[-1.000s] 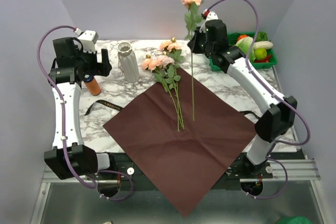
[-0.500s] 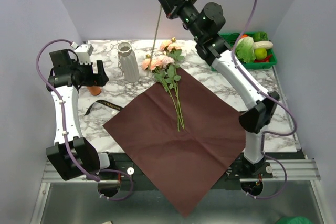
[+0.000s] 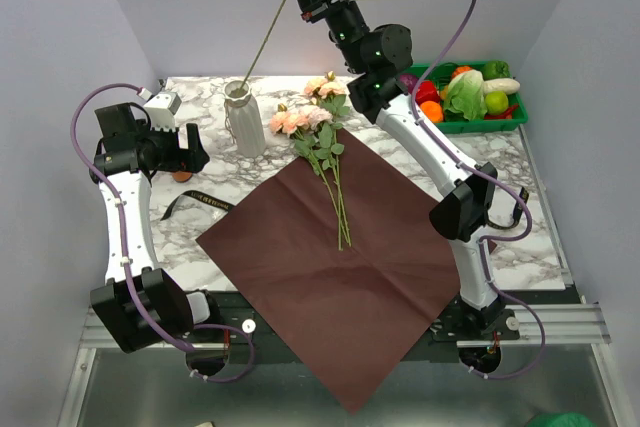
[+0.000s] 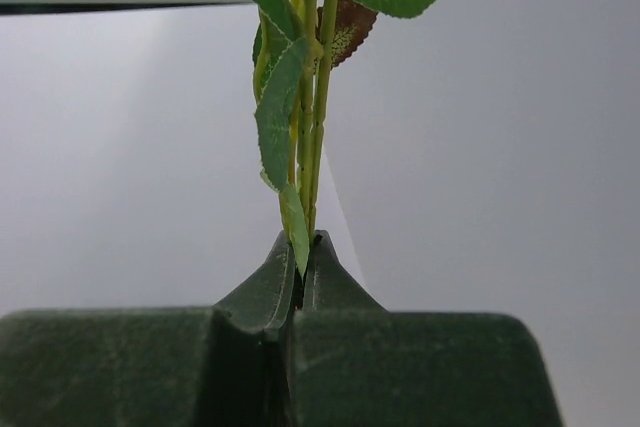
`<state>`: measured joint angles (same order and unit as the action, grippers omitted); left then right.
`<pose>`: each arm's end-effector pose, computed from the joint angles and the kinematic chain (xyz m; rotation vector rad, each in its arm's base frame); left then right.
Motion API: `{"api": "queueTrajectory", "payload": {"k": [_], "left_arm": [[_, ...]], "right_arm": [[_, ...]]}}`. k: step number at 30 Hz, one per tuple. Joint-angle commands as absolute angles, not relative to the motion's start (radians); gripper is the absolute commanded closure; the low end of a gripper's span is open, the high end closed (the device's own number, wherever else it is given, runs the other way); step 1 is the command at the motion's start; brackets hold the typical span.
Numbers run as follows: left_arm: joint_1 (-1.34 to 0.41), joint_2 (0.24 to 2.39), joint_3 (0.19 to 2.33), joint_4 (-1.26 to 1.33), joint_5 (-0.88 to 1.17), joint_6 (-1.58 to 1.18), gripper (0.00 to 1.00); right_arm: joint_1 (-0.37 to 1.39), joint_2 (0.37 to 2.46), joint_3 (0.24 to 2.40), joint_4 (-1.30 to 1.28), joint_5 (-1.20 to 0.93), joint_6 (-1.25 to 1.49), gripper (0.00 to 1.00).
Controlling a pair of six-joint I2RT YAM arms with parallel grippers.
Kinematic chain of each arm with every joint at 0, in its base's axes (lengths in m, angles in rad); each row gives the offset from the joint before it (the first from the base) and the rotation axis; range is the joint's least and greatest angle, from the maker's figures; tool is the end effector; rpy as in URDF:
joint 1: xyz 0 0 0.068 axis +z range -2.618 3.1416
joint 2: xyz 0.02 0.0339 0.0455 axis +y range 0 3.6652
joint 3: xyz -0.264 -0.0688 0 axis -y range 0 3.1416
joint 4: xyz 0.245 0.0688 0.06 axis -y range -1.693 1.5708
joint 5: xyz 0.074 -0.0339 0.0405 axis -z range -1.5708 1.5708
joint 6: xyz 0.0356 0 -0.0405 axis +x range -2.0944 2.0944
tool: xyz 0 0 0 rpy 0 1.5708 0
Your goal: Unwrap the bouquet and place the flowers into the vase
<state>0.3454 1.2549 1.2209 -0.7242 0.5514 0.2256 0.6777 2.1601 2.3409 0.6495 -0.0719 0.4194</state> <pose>0.2516 0.0707 0.3443 0.1356 2.2121 -0.3306 0.3652 0.2972 0.5169 -0.1719 0.7633 1.0705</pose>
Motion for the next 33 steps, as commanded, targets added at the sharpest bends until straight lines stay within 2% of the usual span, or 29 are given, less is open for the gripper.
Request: {"api": "queueTrajectory", "payload": {"k": [1, 6, 19, 29, 33], "left_arm": [[0.354, 1.229, 1.213, -0.716, 0.592, 0.245, 0.01], [0.353, 1.221, 1.23, -0.732, 0.592, 0.262, 0.02], [0.354, 1.213, 1.282, -0.778, 0.61, 0.295, 0.02], [0.356, 1.203, 1.269, -0.764, 0.623, 0.278, 0.02], [0.354, 1.209, 1.275, -0.765, 0.629, 0.273, 0.02]], "right_arm": [[0.69, 2.2, 2.399, 0.808, -0.061, 0.364, 0.99], [0.69, 2.256, 2.444, 0.808, -0.063, 0.35, 0.99], [0.69, 2.298, 2.378, 0.85, -0.086, 0.325, 0.99], [0.699, 2.327, 2.304, 0.717, -0.193, 0.305, 0.99], [0.712, 2.388, 2.367, 0.666, -0.216, 0.301, 0.99]]}}
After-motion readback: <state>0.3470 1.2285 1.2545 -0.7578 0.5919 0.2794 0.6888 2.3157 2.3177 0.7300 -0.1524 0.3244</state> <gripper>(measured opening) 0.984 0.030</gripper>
